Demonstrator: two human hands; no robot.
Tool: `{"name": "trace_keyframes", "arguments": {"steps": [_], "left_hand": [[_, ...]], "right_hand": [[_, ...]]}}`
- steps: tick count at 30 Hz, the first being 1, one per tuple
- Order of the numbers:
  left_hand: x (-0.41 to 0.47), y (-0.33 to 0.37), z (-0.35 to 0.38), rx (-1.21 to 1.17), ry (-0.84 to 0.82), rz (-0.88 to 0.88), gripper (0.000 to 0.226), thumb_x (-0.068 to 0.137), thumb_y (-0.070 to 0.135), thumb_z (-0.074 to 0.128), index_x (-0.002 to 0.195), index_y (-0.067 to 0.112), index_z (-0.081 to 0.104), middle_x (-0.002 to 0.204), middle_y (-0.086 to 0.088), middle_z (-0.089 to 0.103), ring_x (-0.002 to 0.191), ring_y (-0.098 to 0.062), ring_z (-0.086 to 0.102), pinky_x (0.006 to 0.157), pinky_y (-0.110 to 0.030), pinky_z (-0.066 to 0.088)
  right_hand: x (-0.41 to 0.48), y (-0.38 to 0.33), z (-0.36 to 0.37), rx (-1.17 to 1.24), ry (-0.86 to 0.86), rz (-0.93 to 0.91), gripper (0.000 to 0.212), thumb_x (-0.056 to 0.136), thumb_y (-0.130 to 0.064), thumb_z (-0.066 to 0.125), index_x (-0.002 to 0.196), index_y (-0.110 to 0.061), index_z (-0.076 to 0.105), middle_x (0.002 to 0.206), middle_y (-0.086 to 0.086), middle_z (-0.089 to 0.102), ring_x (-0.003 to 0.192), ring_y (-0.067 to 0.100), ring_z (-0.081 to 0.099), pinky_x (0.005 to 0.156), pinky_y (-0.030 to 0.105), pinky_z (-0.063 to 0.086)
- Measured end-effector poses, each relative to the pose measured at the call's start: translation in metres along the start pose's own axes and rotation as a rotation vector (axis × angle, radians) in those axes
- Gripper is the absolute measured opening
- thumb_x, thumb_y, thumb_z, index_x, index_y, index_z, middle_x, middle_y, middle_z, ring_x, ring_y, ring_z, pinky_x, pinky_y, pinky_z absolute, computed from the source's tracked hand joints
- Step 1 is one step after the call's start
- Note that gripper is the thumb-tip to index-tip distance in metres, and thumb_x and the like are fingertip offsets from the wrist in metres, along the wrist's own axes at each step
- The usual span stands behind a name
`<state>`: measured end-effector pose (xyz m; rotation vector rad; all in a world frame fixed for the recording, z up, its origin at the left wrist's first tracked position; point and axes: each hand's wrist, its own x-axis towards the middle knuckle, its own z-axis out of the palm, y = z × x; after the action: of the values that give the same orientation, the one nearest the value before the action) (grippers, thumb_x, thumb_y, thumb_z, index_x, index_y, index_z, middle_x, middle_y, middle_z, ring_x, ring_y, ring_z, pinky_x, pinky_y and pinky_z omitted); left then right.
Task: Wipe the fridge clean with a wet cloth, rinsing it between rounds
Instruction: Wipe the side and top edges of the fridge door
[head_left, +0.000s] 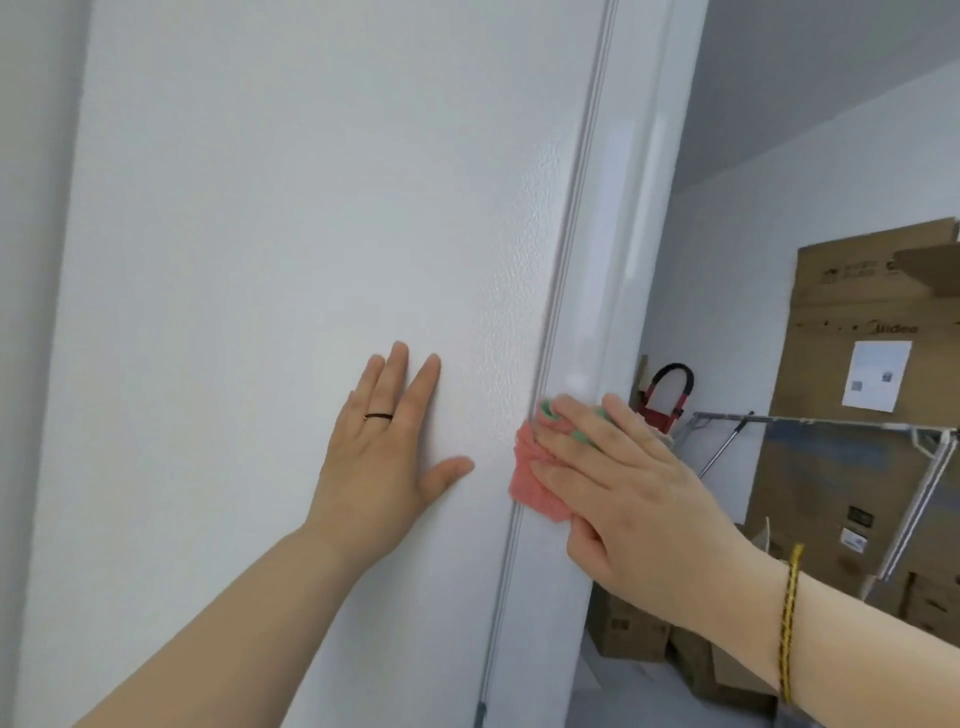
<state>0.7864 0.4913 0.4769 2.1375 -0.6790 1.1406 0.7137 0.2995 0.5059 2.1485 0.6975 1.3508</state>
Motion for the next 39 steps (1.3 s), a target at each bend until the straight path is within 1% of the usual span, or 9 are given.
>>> {"name": "trace_keyframes", "arguments": {"steps": [8,14,16,21,26,28,31,36,39], "left_hand": [[-0.007,0.010,0.001,-0.033,0.006,-0.072,0.081,0.083,0.034,0.059,0.145,0.025,0.007,0.154,0.003,-0.006,0.142,-0.013,-0.010,0.106,-0.016,-0.005],[-0.046,0.006,0.016,-0.123,0.001,-0.063,0.068,0.085,0.027,0.060,0.142,0.021,0.024,0.146,0.012,0.002,0.142,-0.011,0.002,0.109,-0.016,0.002],[-0.069,0.003,0.023,-0.168,-0.017,-0.066,0.063,0.084,0.035,0.055,0.140,0.020,0.029,0.141,0.014,0.006,0.137,-0.001,0.007,0.108,-0.012,0.006],[-0.136,-0.006,0.046,-0.180,-0.091,-0.145,0.058,0.080,0.050,0.033,0.134,0.031,0.023,0.144,0.010,0.012,0.132,0.004,0.011,0.108,-0.018,0.015],[-0.192,-0.016,0.070,-0.090,-0.166,-0.201,0.057,0.086,0.056,0.031,0.137,0.033,0.026,0.147,0.004,0.017,0.134,-0.007,0.018,0.108,-0.025,0.024],[-0.208,-0.018,0.075,-0.040,-0.189,-0.190,0.057,0.089,0.062,0.021,0.136,0.031,0.027,0.146,0.005,0.020,0.133,-0.010,0.021,0.108,-0.021,0.022],[-0.234,-0.023,0.089,-0.029,-0.186,-0.211,0.054,0.090,0.062,0.018,0.136,0.034,0.025,0.146,0.011,0.018,0.133,-0.011,0.024,0.106,-0.016,0.021],[-0.256,-0.036,0.122,-0.008,-0.046,-0.136,0.048,0.093,0.052,0.026,0.136,0.030,0.024,0.153,0.008,0.013,0.137,-0.017,0.023,0.110,-0.020,0.019],[-0.267,-0.048,0.140,-0.064,0.103,-0.023,0.048,0.094,0.048,0.031,0.139,0.034,0.023,0.153,0.015,0.004,0.141,-0.010,0.015,0.114,-0.023,0.016]], "right_hand": [[-0.041,-0.036,0.018,-0.017,-0.127,-0.120,0.046,0.066,-0.020,0.036,0.090,-0.014,0.075,0.107,0.002,0.070,0.111,0.027,0.059,0.109,0.038,0.015],[-0.084,-0.067,0.051,-0.038,-0.138,-0.212,0.029,0.090,-0.015,0.026,0.106,-0.011,0.050,0.113,0.000,0.065,0.128,0.025,0.031,0.116,0.037,0.005],[-0.088,-0.069,0.056,0.074,-0.126,-0.211,0.023,0.087,-0.018,0.034,0.102,-0.013,0.050,0.108,0.002,0.066,0.127,0.023,0.033,0.116,0.035,0.008],[-0.101,-0.086,0.056,0.123,-0.147,-0.202,0.076,0.098,-0.013,0.001,0.079,-0.018,0.074,0.089,-0.003,0.073,0.107,0.020,0.043,0.110,0.036,0.010],[-0.144,-0.127,0.080,0.146,-0.431,-0.309,0.040,0.088,-0.030,0.037,0.079,-0.021,0.074,0.088,-0.005,0.074,0.106,0.020,0.050,0.116,0.041,-0.007],[-0.151,-0.138,0.081,0.187,-0.505,-0.276,0.056,0.095,-0.024,0.024,0.077,-0.021,0.076,0.089,-0.007,0.074,0.104,0.014,0.060,0.117,0.037,-0.006],[-0.162,-0.143,0.084,0.126,-0.411,-0.253,0.081,0.094,-0.003,-0.004,0.081,-0.014,0.076,0.089,0.000,0.074,0.099,0.018,0.066,0.113,0.041,0.005],[-0.169,-0.144,0.101,0.069,-0.181,-0.268,0.046,0.096,0.002,0.009,0.091,-0.008,0.054,0.089,-0.001,0.074,0.101,0.022,0.063,0.111,0.040,0.011],[-0.171,-0.149,0.103,0.127,-0.080,-0.228,0.045,0.092,-0.004,0.023,0.084,-0.012,0.066,0.088,-0.001,0.073,0.104,0.020,0.062,0.112,0.037,0.020]]}}
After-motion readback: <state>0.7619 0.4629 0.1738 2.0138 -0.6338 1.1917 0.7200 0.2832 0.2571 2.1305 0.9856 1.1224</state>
